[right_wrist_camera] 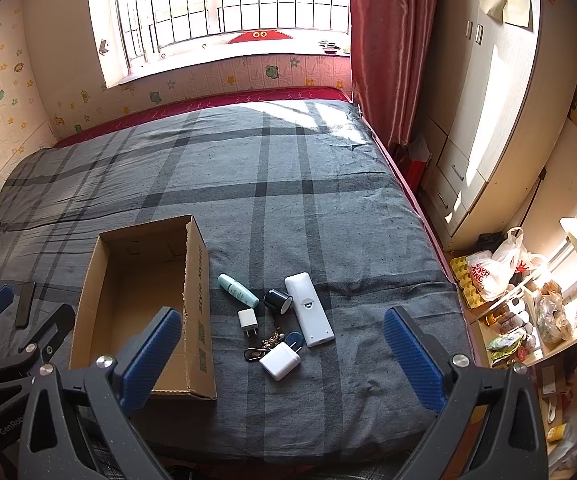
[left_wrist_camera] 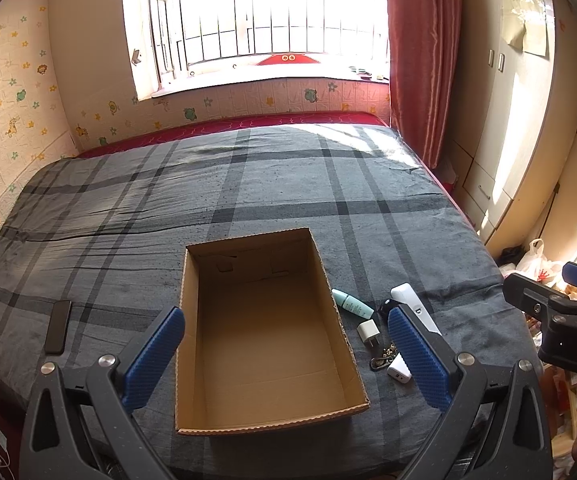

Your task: Organize rigid objects

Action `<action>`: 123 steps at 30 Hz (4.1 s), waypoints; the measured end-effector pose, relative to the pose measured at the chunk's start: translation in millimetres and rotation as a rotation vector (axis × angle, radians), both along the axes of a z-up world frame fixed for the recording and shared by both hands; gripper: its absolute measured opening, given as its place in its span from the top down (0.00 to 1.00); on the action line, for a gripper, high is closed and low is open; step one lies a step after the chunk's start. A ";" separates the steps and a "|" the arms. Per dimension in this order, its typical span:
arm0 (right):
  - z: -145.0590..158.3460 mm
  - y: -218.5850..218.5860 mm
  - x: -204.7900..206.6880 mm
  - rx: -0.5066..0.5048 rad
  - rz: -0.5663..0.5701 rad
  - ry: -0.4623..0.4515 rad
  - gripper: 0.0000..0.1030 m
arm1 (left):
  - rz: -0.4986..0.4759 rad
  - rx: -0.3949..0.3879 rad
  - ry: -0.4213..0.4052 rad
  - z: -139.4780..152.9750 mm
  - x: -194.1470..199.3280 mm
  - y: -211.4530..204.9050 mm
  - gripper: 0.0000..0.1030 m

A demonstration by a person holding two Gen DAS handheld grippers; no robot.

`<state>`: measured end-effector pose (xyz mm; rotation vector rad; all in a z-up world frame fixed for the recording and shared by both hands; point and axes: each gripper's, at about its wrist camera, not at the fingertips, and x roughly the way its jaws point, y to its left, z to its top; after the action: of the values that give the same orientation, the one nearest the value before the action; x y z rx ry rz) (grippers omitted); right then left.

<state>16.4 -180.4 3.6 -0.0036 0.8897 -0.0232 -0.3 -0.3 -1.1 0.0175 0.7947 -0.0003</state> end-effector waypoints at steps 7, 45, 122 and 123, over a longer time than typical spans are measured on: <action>-1.0 0.8 1.1 0.003 0.001 0.004 0.00 | 0.001 0.000 0.000 0.7 0.5 2.3 0.00; -7.5 4.0 9.6 0.006 0.014 0.027 0.00 | -0.002 0.006 0.015 -4.2 8.6 3.5 0.00; -131.3 -7.7 62.7 -0.030 -0.042 0.272 0.00 | 0.079 -0.072 0.302 -207.9 74.5 141.9 0.85; -133.1 -8.3 62.4 -0.036 -0.045 0.268 0.00 | 0.081 -0.073 0.302 -207.6 75.2 142.4 0.85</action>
<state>78.8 -188.7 -129.5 -0.0206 1.1574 -0.0826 74.9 142.1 -208.6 -0.0858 1.0964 0.0453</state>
